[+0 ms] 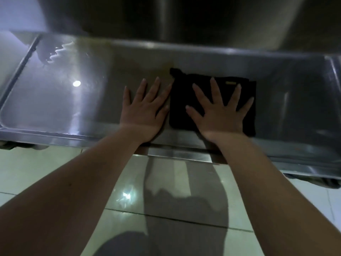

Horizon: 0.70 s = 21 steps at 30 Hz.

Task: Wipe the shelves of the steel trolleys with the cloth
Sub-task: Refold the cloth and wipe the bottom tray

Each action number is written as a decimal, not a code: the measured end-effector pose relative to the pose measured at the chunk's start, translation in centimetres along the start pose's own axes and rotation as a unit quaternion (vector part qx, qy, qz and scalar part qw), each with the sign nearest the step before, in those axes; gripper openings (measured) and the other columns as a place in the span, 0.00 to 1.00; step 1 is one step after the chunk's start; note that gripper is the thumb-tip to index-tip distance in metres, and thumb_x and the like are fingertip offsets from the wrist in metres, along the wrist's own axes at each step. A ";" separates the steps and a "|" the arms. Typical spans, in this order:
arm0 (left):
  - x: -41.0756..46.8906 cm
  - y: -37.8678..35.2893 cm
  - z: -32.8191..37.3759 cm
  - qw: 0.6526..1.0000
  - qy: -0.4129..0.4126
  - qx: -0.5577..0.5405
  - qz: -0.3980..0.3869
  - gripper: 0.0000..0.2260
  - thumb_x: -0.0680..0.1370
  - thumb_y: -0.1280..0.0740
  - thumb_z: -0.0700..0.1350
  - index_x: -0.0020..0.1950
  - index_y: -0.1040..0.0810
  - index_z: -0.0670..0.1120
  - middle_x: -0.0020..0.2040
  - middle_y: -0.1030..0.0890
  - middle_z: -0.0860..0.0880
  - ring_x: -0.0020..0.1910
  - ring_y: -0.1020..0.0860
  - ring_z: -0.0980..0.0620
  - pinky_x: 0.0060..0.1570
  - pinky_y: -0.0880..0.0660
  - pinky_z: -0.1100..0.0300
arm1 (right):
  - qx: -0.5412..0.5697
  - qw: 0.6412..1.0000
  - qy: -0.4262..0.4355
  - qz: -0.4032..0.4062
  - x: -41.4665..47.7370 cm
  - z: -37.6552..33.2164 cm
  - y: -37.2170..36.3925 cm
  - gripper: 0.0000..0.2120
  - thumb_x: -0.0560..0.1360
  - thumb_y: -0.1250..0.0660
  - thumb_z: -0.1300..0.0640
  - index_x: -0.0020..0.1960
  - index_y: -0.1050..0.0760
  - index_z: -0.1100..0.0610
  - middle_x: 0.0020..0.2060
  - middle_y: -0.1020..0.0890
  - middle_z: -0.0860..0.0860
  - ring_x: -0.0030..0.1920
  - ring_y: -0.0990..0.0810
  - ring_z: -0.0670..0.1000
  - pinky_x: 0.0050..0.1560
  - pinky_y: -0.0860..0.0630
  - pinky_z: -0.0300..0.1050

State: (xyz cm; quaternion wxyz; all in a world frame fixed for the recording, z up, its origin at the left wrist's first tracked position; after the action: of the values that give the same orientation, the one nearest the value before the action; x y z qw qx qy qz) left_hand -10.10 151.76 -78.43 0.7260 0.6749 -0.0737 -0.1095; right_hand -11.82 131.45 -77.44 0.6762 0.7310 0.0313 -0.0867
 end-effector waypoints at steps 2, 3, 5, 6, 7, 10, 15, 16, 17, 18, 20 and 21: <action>0.0 0.0 0.0 1.000 0.000 0.000 -0.006 0.26 0.79 0.62 0.61 0.78 0.60 0.63 0.81 0.56 0.55 0.79 0.57 0.47 0.73 0.58 0.35 | 0.016 1.000 -0.015 -0.010 5.3 -0.4 1.2 0.32 0.74 0.59 0.26 0.76 0.59 0.32 0.79 0.57 0.45 0.75 0.62 0.69 0.66 0.67 0.75; 0.0 0.0 0.0 1.000 0.000 -0.001 -0.009 0.26 0.79 0.61 0.61 0.78 0.60 0.63 0.81 0.56 0.55 0.79 0.57 0.47 0.73 0.58 0.36 | 0.030 0.999 -0.028 -0.015 7.7 -0.6 1.9 0.33 0.75 0.58 0.26 0.77 0.56 0.35 0.80 0.54 0.47 0.76 0.59 0.68 0.67 0.66 0.74; 0.1 0.0 -0.1 1.000 0.002 0.000 -0.009 0.27 0.79 0.62 0.61 0.78 0.60 0.63 0.81 0.56 0.54 0.79 0.58 0.47 0.73 0.59 0.36 | 0.058 0.997 -0.053 -0.021 11.3 -1.1 2.9 0.35 0.74 0.57 0.26 0.78 0.54 0.38 0.80 0.53 0.49 0.77 0.58 0.65 0.68 0.65 0.72; 0.1 0.1 -0.1 1.000 0.003 0.000 -0.009 0.27 0.79 0.61 0.61 0.78 0.60 0.62 0.81 0.56 0.54 0.79 0.58 0.48 0.73 0.59 0.36 | 0.056 0.996 -0.056 -0.026 12.2 -1.5 3.0 0.35 0.74 0.57 0.26 0.78 0.54 0.38 0.80 0.54 0.49 0.77 0.59 0.66 0.67 0.66 0.73; 0.1 0.2 -0.2 1.000 0.006 -0.002 -0.009 0.27 0.79 0.61 0.61 0.79 0.59 0.61 0.81 0.57 0.54 0.79 0.58 0.48 0.73 0.59 0.36 | 0.043 0.997 -0.052 -0.031 12.5 -1.9 3.0 0.35 0.74 0.58 0.26 0.78 0.55 0.37 0.80 0.55 0.49 0.76 0.60 0.67 0.66 0.67 0.74; 0.1 0.2 -0.2 1.000 0.013 -0.006 -0.012 0.27 0.80 0.58 0.60 0.79 0.59 0.59 0.81 0.57 0.54 0.79 0.58 0.49 0.73 0.60 0.37 | 0.027 0.999 -0.027 -0.029 10.9 -1.9 2.7 0.33 0.74 0.59 0.26 0.77 0.60 0.34 0.79 0.59 0.46 0.75 0.64 0.69 0.66 0.68 0.76; 0.0 0.3 -0.1 1.000 0.003 0.002 -0.016 0.27 0.81 0.57 0.57 0.80 0.59 0.57 0.81 0.57 0.52 0.79 0.58 0.48 0.73 0.59 0.35 | 0.011 1.000 0.010 0.001 3.8 -1.4 0.9 0.32 0.75 0.59 0.26 0.76 0.60 0.33 0.79 0.59 0.44 0.75 0.64 0.69 0.68 0.66 0.75; -0.1 0.3 -0.1 1.000 0.001 0.004 -0.016 0.27 0.81 0.58 0.57 0.80 0.59 0.57 0.81 0.57 0.52 0.79 0.58 0.48 0.73 0.60 0.35 | 0.009 1.000 0.008 0.005 2.3 -1.6 0.6 0.32 0.75 0.59 0.27 0.76 0.60 0.32 0.79 0.59 0.44 0.75 0.65 0.69 0.68 0.66 0.75; -0.2 0.3 -0.1 1.000 0.000 0.006 -0.017 0.27 0.80 0.59 0.57 0.80 0.59 0.57 0.81 0.57 0.52 0.79 0.58 0.48 0.73 0.60 0.35 | 0.008 1.000 0.003 0.005 0.9 -1.8 0.2 0.32 0.74 0.59 0.27 0.76 0.61 0.32 0.79 0.60 0.44 0.75 0.65 0.69 0.67 0.67 0.75; -0.2 0.3 -0.1 1.000 -0.001 0.007 -0.019 0.27 0.80 0.59 0.56 0.79 0.59 0.57 0.81 0.57 0.52 0.79 0.58 0.48 0.73 0.60 0.35 | 0.006 1.000 -0.002 0.003 -0.3 -2.1 -0.2 0.32 0.74 0.60 0.26 0.75 0.62 0.32 0.79 0.61 0.43 0.75 0.66 0.69 0.67 0.67 0.75; -0.2 0.3 -0.3 1.000 0.000 -0.002 -0.022 0.26 0.81 0.57 0.55 0.80 0.58 0.58 0.81 0.56 0.53 0.79 0.58 0.49 0.73 0.60 0.36 | -0.002 1.000 -0.009 -0.009 -2.5 -2.9 -0.8 0.32 0.74 0.61 0.26 0.74 0.65 0.31 0.78 0.63 0.43 0.74 0.67 0.69 0.67 0.68 0.75; -0.3 0.4 -0.4 1.000 0.001 -0.011 -0.023 0.26 0.81 0.55 0.54 0.80 0.57 0.58 0.81 0.56 0.53 0.79 0.58 0.49 0.73 0.61 0.37 | -0.007 1.000 -0.011 -0.013 -3.5 -3.2 -1.1 0.32 0.73 0.62 0.26 0.74 0.67 0.31 0.78 0.64 0.43 0.74 0.67 0.70 0.66 0.68 0.75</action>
State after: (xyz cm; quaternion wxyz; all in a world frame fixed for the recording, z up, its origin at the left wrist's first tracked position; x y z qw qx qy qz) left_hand -10.23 152.25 -78.03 0.7309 0.6683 -0.0561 -0.1265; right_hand -15.16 135.02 -77.75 0.6800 0.7251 0.0343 -0.1033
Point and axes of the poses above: each hand's wrist, its own x-axis towards the middle knuckle, its own y-axis out of the back of the hand, z = x × y, the point moved 1 cm from there along x, towards the middle knuckle
